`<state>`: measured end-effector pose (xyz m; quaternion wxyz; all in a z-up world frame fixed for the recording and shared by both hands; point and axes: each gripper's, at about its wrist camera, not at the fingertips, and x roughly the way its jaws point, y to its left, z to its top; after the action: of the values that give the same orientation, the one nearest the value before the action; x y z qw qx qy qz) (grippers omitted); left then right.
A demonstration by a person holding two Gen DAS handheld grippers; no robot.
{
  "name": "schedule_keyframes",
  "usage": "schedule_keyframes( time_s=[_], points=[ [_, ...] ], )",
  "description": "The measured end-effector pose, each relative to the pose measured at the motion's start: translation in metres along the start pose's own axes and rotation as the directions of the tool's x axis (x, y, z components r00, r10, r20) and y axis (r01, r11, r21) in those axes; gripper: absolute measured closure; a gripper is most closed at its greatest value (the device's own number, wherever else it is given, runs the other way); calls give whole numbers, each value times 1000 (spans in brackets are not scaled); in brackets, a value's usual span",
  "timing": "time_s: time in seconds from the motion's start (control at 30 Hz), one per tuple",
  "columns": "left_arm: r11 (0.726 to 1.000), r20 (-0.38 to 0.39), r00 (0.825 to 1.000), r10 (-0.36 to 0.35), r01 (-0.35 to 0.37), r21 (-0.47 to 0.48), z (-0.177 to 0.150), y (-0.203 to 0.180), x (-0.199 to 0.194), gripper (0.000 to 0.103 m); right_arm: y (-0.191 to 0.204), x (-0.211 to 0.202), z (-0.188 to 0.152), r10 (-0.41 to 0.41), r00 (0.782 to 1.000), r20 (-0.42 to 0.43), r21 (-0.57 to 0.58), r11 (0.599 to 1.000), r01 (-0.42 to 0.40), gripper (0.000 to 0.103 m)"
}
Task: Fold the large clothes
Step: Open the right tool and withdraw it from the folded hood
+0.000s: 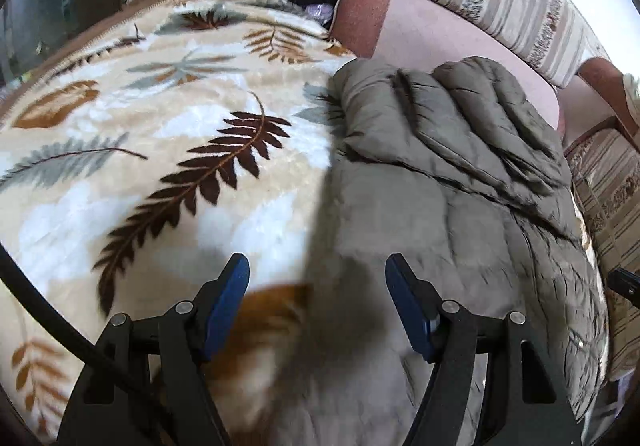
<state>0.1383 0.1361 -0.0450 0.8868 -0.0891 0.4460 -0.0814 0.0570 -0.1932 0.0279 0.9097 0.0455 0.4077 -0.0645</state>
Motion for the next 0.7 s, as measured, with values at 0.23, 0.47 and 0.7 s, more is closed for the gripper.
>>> schedule_keyframes(
  time_s=[0.23, 0.47, 0.7],
  points=[
    [992, 0, 995, 96, -96, 86, -44, -19, -61, 33, -140, -37, -68, -73, 997, 5, 281, 957, 68, 25],
    [979, -3, 980, 197, -196, 55, -57, -21, -91, 33, -174, -11, -106, 67, 998, 21, 431, 900, -69, 25],
    [955, 53, 962, 268, -272, 119, -64, -51, -107, 33, -171, -10, -120, 86, 994, 64, 413, 905, -104, 25]
  ],
)
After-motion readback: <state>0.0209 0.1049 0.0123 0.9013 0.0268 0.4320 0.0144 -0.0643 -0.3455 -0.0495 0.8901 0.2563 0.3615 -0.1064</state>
